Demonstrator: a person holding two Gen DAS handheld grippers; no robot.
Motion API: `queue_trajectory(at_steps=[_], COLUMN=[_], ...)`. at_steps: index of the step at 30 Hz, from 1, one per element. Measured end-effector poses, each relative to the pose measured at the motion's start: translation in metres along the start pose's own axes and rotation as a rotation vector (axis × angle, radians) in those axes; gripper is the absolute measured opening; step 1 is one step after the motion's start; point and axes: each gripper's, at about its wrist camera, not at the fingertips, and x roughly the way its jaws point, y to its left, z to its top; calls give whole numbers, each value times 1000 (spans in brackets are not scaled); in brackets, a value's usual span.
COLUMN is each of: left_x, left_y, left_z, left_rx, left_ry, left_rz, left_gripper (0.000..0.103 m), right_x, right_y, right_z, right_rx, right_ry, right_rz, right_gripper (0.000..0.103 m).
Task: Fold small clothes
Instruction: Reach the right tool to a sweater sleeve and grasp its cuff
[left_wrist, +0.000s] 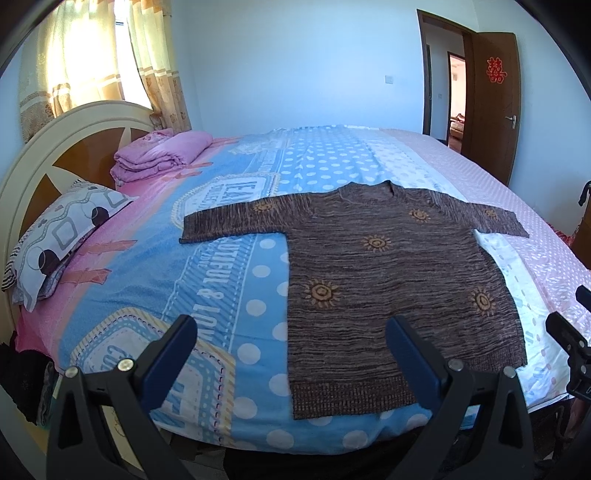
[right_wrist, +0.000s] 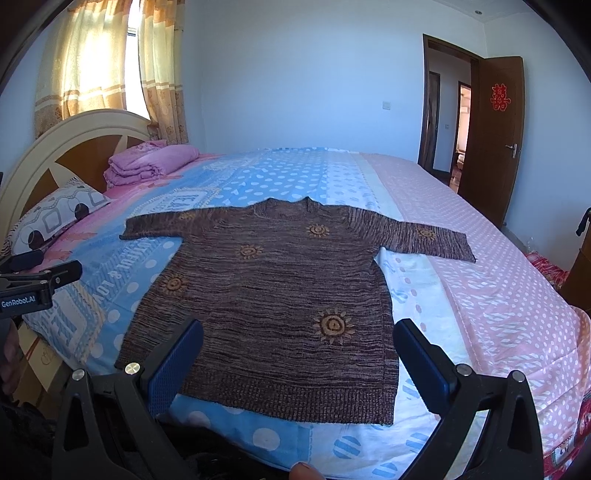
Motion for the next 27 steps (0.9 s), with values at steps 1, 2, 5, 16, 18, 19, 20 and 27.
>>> queue_trajectory(at_steps=[1,2,5,16,18,19,20,27], left_x=[9,14,37,120,135,145,152,200], left_y=[-1,-2,-3,-12,-12,-10,-9,-7], left_z=[1,2,7,35,41,45,49,76], left_rx=[8,14,21,41,39,31,23,21], left_ry=[7,13,37,105,109,119,125,128], left_rz=[5,10,19,65,87,96,100,169], left_gripper=[103,103,103,103,103,103,103,103], right_x=[6,14,34,108,121,127,133,181], right_y=[-4,-8,-23,-98,-119,-131,-146,-243], right_z=[0,0,4,37,44,47,51,66], right_rx=[5,14,40,162,193,216,240,373], right_ry=[14,28,50,127,143,150,155,198], right_rz=[-2,3,-1,-40,-51,-61,-74,-183], right_gripper=[102,102,102,102,102,102,102,80])
